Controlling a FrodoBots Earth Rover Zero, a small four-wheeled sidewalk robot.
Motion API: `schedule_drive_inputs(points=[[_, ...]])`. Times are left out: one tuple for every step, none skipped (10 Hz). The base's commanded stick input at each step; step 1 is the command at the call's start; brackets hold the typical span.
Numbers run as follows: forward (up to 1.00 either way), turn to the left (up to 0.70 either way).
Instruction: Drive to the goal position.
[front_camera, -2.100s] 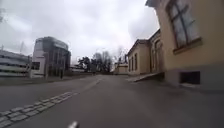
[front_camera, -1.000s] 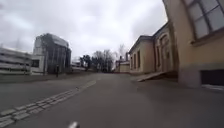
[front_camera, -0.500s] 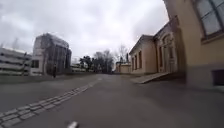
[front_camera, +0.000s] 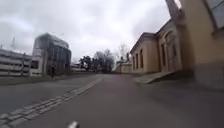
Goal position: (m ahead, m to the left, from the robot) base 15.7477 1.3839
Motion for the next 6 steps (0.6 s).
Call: schedule_drive_inputs(points=[[1.0, -0.08], [1.0, 0.0], [1.0, 0.0], [1.0, 0.0], [1.0, 0.0], [1.0, 0.0]])
